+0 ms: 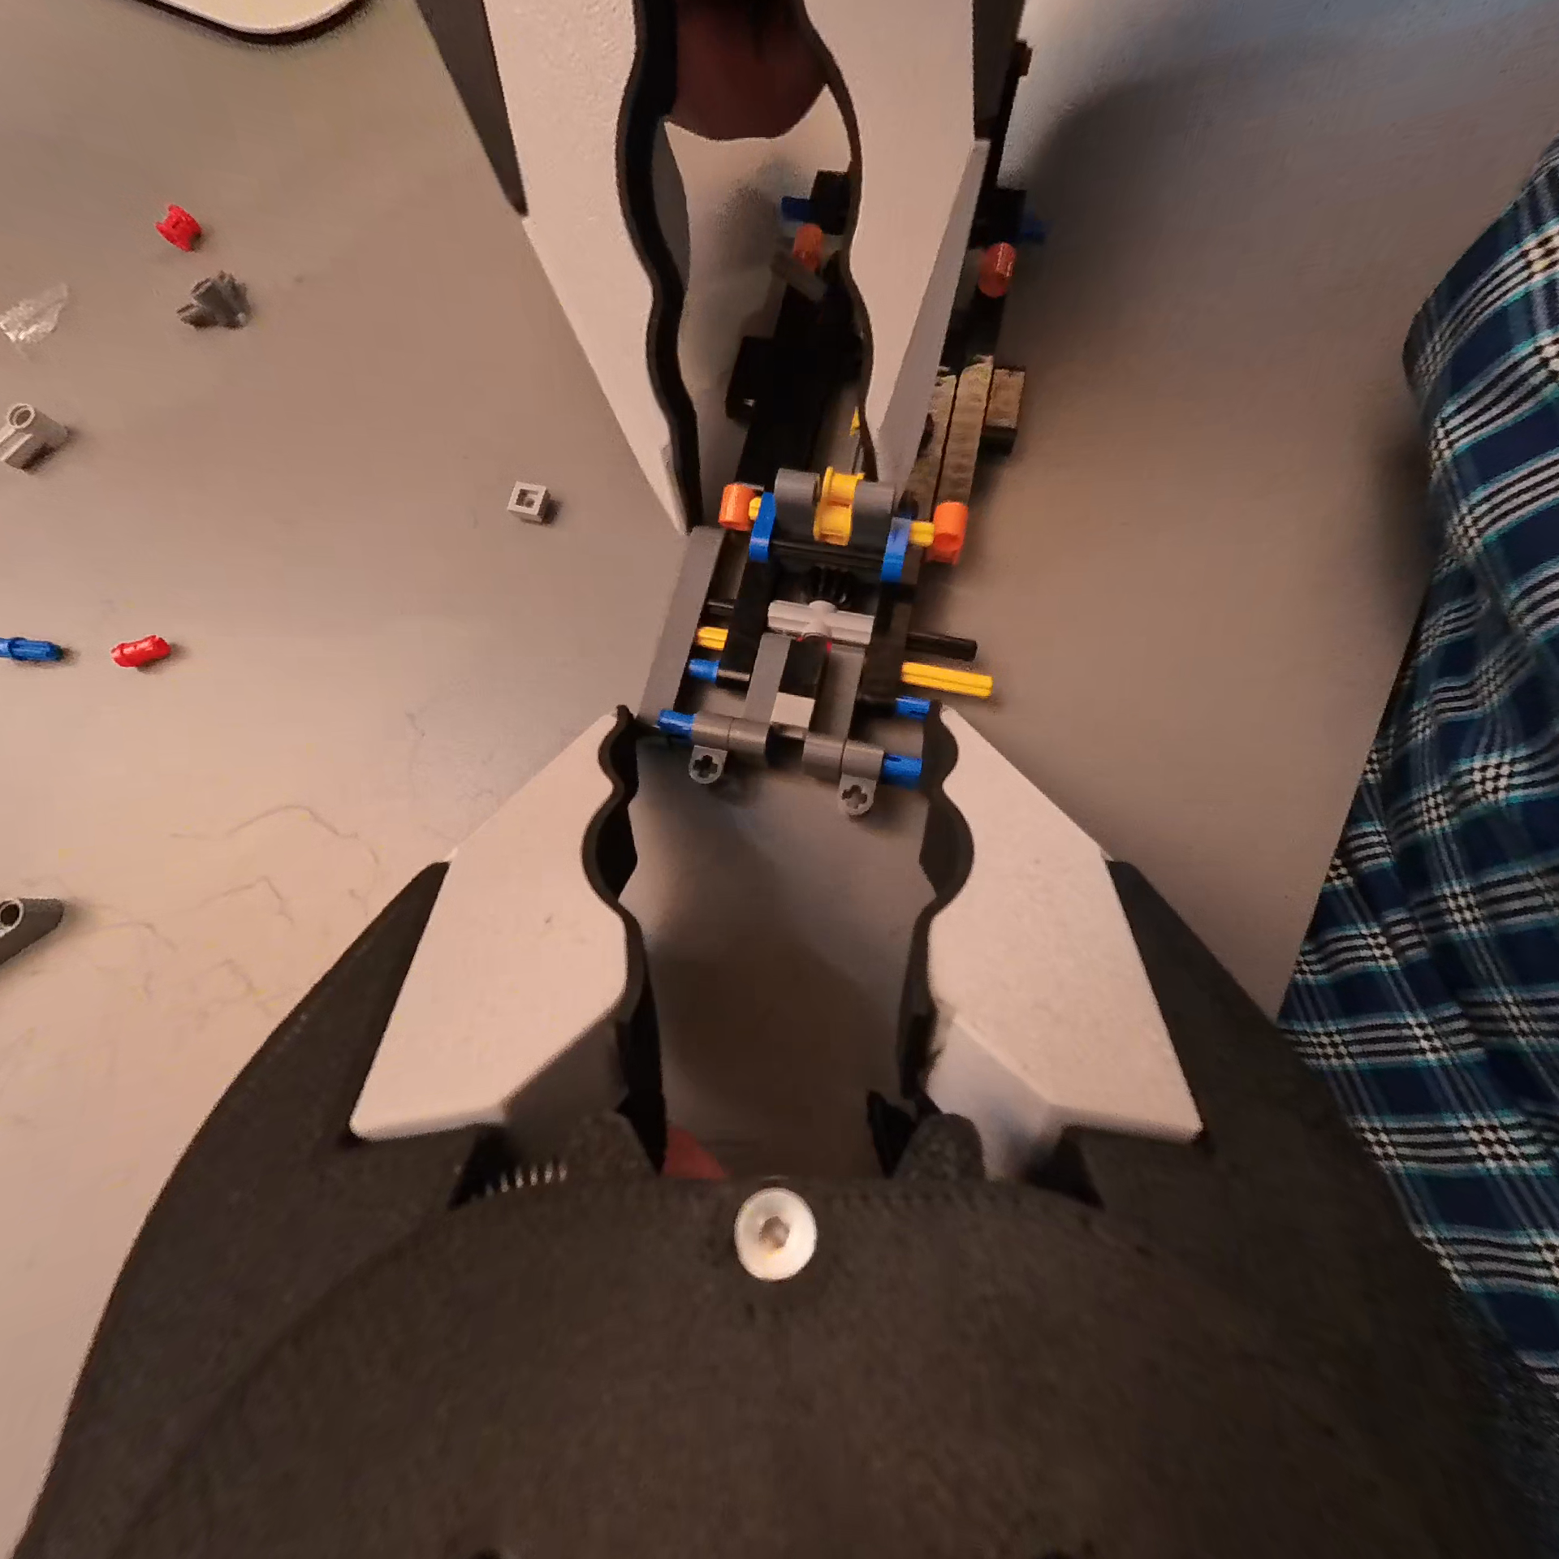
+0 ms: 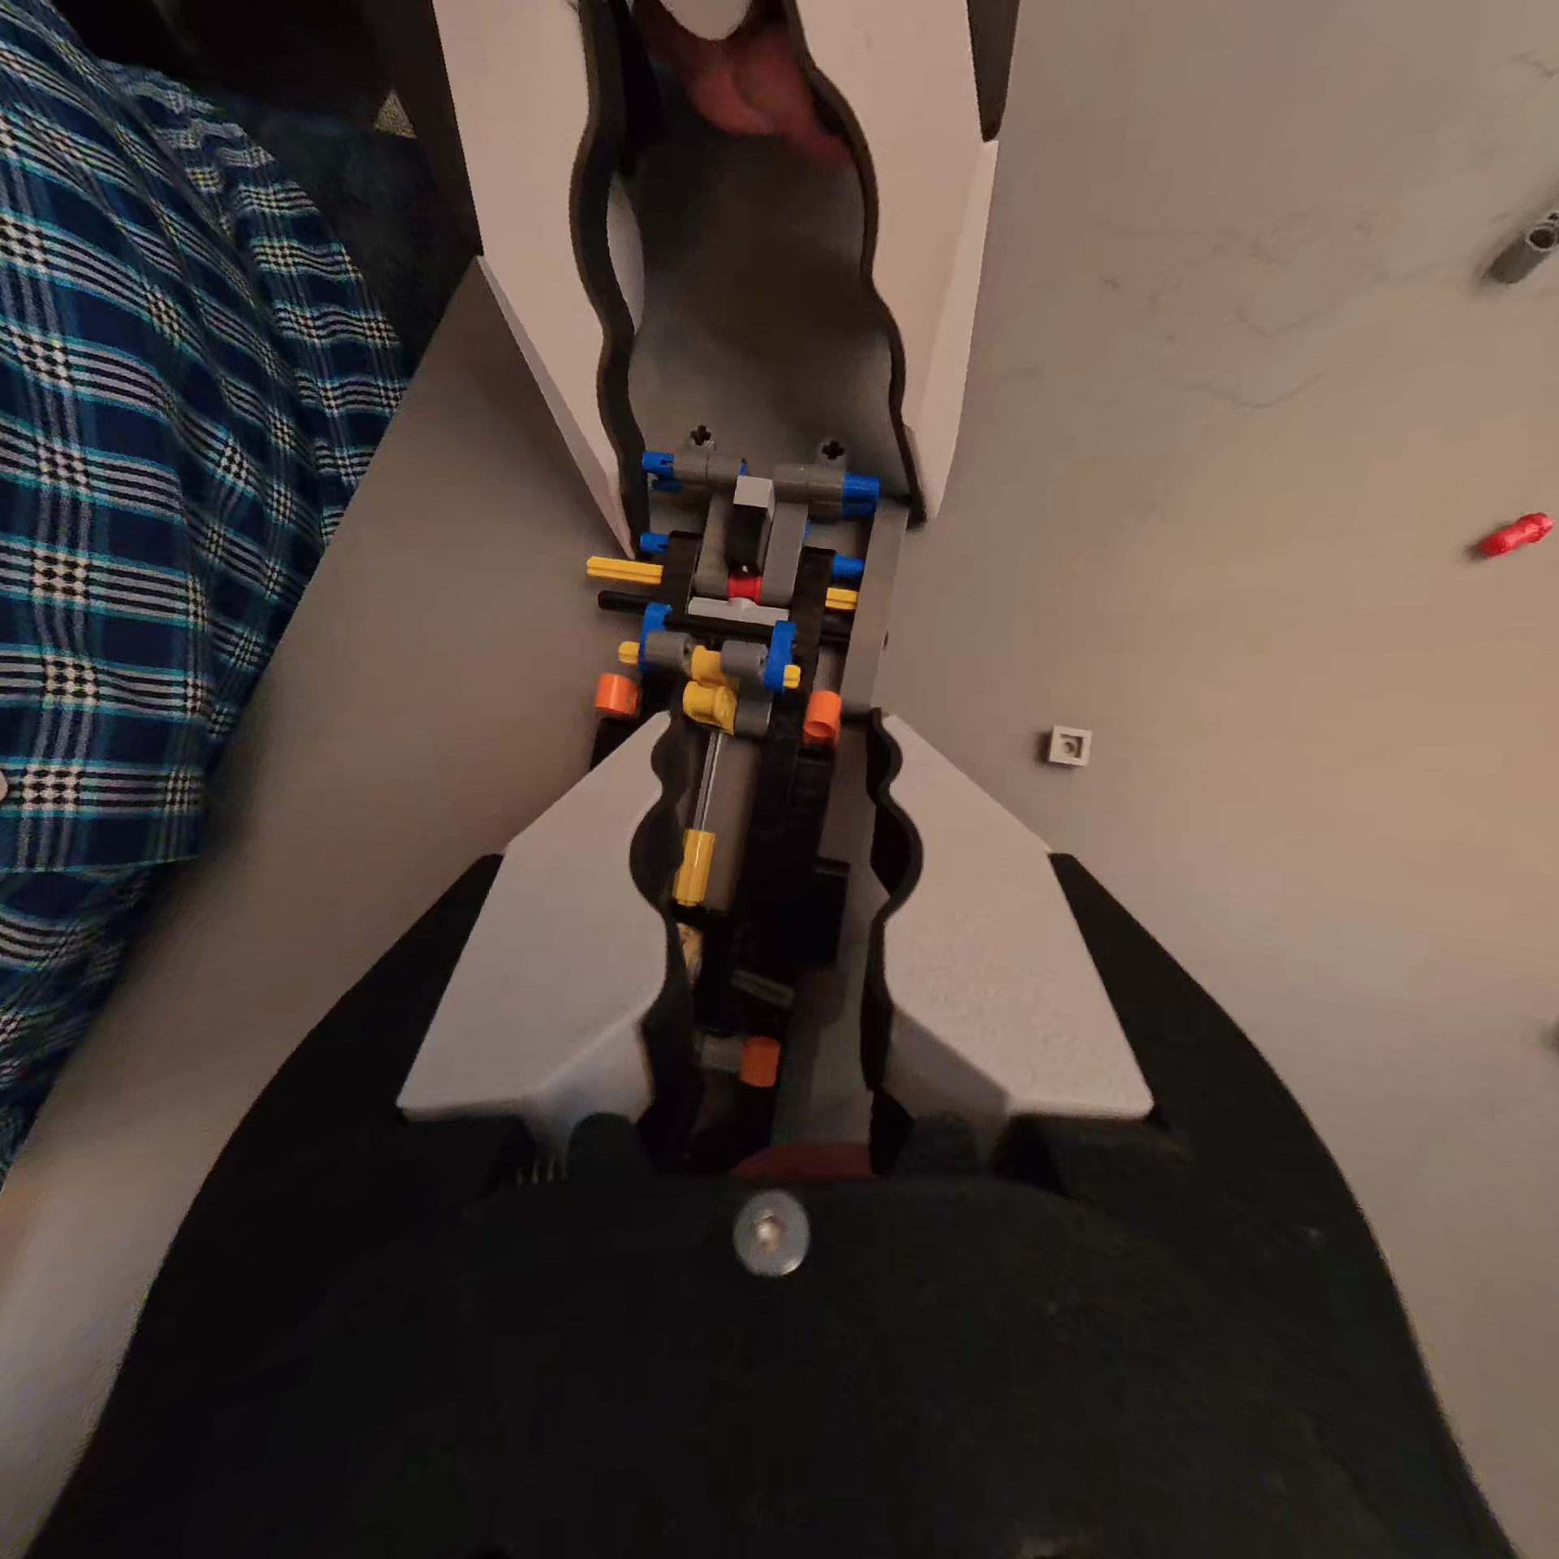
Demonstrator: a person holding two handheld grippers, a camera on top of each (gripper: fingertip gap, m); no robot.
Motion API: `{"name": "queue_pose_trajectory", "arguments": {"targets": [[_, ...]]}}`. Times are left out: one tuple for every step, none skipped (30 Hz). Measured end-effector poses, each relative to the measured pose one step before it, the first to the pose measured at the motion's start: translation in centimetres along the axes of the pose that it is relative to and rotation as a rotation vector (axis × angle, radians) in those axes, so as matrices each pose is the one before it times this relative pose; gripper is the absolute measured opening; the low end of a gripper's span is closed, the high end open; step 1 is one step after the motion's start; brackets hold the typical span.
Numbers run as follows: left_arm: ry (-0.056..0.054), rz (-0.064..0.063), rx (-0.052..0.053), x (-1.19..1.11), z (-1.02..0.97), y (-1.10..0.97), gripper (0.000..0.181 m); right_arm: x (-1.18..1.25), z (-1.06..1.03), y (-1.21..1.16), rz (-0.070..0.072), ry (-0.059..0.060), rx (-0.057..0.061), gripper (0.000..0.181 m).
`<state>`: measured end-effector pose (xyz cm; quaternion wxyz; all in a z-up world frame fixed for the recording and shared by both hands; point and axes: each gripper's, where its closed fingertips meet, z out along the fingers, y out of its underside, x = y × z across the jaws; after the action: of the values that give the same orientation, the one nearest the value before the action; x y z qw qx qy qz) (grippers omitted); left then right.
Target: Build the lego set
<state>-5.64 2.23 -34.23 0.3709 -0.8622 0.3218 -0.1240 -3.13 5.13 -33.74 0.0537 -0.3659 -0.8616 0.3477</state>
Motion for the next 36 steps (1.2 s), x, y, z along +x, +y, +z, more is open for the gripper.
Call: {"name": "queue_pose_trajectory", "arguments": {"targets": [[0.0008, 0.0009, 0.0003, 0.019, 0.001, -0.004, 0.066, -0.035, 0.0, 0.0, 0.0031, 0.0026, 0.005, 0.039], [0.0036, 0.0012, -0.0006, 0.048, -0.01, 0.013, 0.066, -0.057, 0.025, 0.003, 0.0067, -0.0041, 0.0057, 0.039], [0.0008, 0.0012, 0.0001, 0.016, 0.0, -0.001, 0.066, -0.027, -0.001, 0.001, 0.001, -0.003, 0.007, 0.039], [0.0011, 0.0001, -0.0002, 0.007, -0.006, 0.008, 0.066, 0.011, -0.005, -0.003, -0.0008, -0.0032, 0.0043, 0.038], [0.0001, -0.0003, -0.0007, 0.003, -0.005, 0.009, 0.066, 0.023, -0.002, -0.017, 0.0025, -0.0048, 0.0034, 0.038], [-0.0008, 0.0012, 0.0001, 0.008, -0.008, -0.007, 0.066, 0.004, 0.005, -0.007, -0.0012, -0.0029, 0.0011, 0.038], [0.0009, 0.0025, 0.0003, 0.044, -0.007, 0.003, 0.066, -0.034, 0.009, 0.008, -0.0074, -0.0022, -0.003, 0.037], [0.0038, 0.004, -0.0006, 0.095, -0.009, 0.011, 0.066, -0.084, 0.014, 0.012, -0.0085, -0.0059, -0.0044, 0.037], [0.0004, -0.0002, -0.0005, 0.007, -0.004, 0.007, 0.066, -0.017, -0.004, -0.003, -0.0059, -0.0042, -0.0037, 0.037], [0.0002, 0.0, -0.0001, 0.003, -0.001, 0.002, 0.066, -0.007, 0.008, -0.007, -0.0046, -0.004, -0.0011, 0.037], [-0.0013, 0.0013, -0.0001, 0.008, -0.015, 0.0, 0.066, 0.008, 0.013, -0.02, -0.0007, -0.0054, 0.0024, 0.037], [-0.0009, 0.0014, 0.0002, 0.005, -0.011, 0.008, 0.066, -0.005, 0.016, -0.035, 0.002, -0.005, 0.0043, 0.037], [0.0004, 0.0002, 0.0002, 0.01, -0.011, -0.005, 0.066, -0.018, 0.007, -0.002, -0.0045, -0.0011, 0.0007, 0.038], [0.0003, -0.0003, -0.0001, 0.006, -0.001, 0.001, 0.066, -0.015, 0.003, -0.001, -0.0049, -0.0005, -0.001, 0.038], [0.0004, 0.0009, 0.0, 0.021, -0.007, 0.006, 0.066, -0.001, 0.006, -0.004, -0.0001, -0.0027, 0.003, 0.038], [0.0002, 0.0007, 0.0001, 0.005, -0.012, -0.003, 0.065, 0.014, 0.016, -0.025, 0.0017, -0.0027, 0.0056, 0.039], [0.0003, 0.0002, 0.0001, 0.01, 0.005, -0.006, 0.065, -0.019, -0.007, 0.023, -0.0074, 0.0011, -0.0011, 0.039], [0.0008, 0.0, 0.0, 0.012, 0.0, 0.0, 0.065, -0.018, 0.004, 0.02, -0.008, 0.0014, -0.007, 0.039], [0.0002, -0.0003, -0.0002, -0.002, -0.006, 0.007, 0.065, -0.013, 0.009, -0.015, -0.0001, -0.0017, -0.0021, 0.038], [-0.0001, 0.0, -0.0002, 0.005, 0.003, -0.003, 0.065, 0.006, 0.001, -0.021, 0.0032, -0.0047, 0.0064, 0.038], [0.0, 0.0002, 0.0, -0.001, 0.0, 0.0, 0.065, 0.001, 0.01, -0.018, 0.002, -0.0047, 0.0094, 0.038], [0.0009, 0.0003, 0.0001, 0.018, 0.005, -0.006, 0.065, -0.027, 0.007, -0.022, 0.0045, -0.0045, 0.0084, 0.038], [0.0014, -0.001, 0.0, 0.006, -0.001, -0.013, 0.066, -0.032, 0.021, -0.02, 0.0027, -0.005, 0.0061, 0.038], [-0.0007, -0.0009, 0.0, -0.003, 0.01, -0.01, 0.066, -0.001, 0.009, -0.029, 0.0047, -0.0053, 0.0049, 0.038], [-0.001, -0.0013, 0.0002, -0.011, 0.0, -0.015, 0.066, 0.009, 0.013, -0.022, 0.0019, -0.0025, 0.0031, 0.038], [-0.0002, -0.0012, 0.0003, -0.002, -0.002, 0.0, 0.066, -0.004, 0.006, 0.002, -0.0032, 0.0006, 0.0004, 0.038], [-0.001, -0.0011, 0.0006, -0.02, 0.005, -0.008, 0.066, 0.015, 0.005, 0.002, -0.001, 0.0006, 0.0011, 0.038], [-0.0049, 0.0, 0.002, -0.077, -0.015, -0.028, 0.068, 0.057, 0.02, -0.034, 0.0009, 0.0036, 0.0036, 0.038], [-0.011, -0.0034, -0.0001, -0.189, -0.021, -0.005, 0.073, 0.029, 0.085, -0.083, 0.0021, 0.0034, 0.006, 0.038], [0.006, -0.0062, -0.0041, 0.019, -0.035, 0.109, 0.078, -0.015, 0.07, -0.061, -0.0013, 0.0012, 0.0045, 0.038], [0.0126, 0.0018, -0.0021, 0.162, -0.085, 0.11, 0.081, -0.015, 0.011, -0.004, -0.0012, -0.0002, 0.002, 0.038], [0.01, 0.0077, -0.0041, 0.131, -0.13, 0.182, 0.082, 0.003, -0.003, 0.013, 0.0004, -0.0005, 0.0022, 0.038], [0.0171, -0.0023, -0.0025, 0.134, -0.2, 0.214, 0.082, -0.001, -0.002, -0.008, 0.0011, -0.0009, 0.0028, 0.038], [0.0174, -0.0054, 0.003, 0.054, -0.245, 0.119, 0.08, -0.01, -0.004, 0.01, -0.0007, -0.001, 0.0012, 0.039], [0.0156, 0.0029, 0.0014, 0.026, -0.197, 0.095, 0.077, -0.012, -0.002, 0.011, -0.0028, -0.0013, -0.0007, 0.039], [0.0095, 0.0096, -0.0059, -0.044, -0.09, 0.14, 0.076, 0.0, -0.01, 0.015, -0.0026, -0.0028, -0.0015, 0.039]]}}
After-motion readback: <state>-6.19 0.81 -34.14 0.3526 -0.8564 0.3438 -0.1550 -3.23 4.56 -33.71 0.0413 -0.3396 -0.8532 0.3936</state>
